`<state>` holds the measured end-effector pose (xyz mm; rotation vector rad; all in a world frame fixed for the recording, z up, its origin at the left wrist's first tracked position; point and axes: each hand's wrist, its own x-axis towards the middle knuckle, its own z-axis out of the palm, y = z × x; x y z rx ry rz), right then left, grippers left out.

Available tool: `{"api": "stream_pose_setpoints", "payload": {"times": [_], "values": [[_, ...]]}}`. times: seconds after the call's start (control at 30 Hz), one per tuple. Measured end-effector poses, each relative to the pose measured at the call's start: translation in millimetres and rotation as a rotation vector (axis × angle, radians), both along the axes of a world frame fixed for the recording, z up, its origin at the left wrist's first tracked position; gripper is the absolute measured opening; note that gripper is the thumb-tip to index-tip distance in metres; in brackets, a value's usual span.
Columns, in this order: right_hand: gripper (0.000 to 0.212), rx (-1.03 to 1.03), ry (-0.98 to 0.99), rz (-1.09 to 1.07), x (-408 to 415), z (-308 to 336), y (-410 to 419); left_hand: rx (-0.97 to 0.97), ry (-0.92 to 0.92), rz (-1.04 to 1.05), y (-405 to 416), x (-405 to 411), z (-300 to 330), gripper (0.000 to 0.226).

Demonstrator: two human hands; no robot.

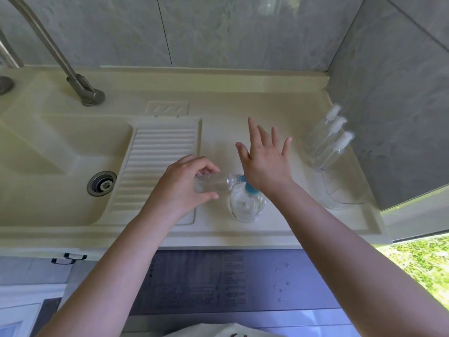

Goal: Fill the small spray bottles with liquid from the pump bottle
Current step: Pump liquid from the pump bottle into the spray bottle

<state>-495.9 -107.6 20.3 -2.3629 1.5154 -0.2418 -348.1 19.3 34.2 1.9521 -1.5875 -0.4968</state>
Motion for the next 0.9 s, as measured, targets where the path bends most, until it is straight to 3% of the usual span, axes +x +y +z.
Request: {"api": "stream_pose_setpoints", "payload": {"times": [0.07, 0.23, 0.43, 0.77, 0.9], "values": [[0.066, -0.059, -0.016, 0.009, 0.8, 6.4, -3.1, -0.004, 0.011, 0.004, -0.1, 0.1, 0.4, 0.046], [0.06, 0.073, -0.067, 0.011, 0.3, -3.3, 1.0, -0.004, 0.013, 0.002, 0.8, 0.5, 1.8, 0.046], [0.062, 0.021, -0.178, 0.001, 0.0, 2.6, -3.7, 0.001, 0.011, 0.002, 0.8, 1.5, 1.2, 0.046], [0.064, -0.017, -0.147, -0.009, 1.6, 2.7, -0.3, 0.005, 0.01, 0.006, -0.7, -1.0, 1.4, 0.046], [0.063, 0.162, -0.17, -0.077, -2.0, -6.3, -2.0, -0.001, 0.007, 0.005, 0.2, -1.1, 2.8, 0.045]]}}
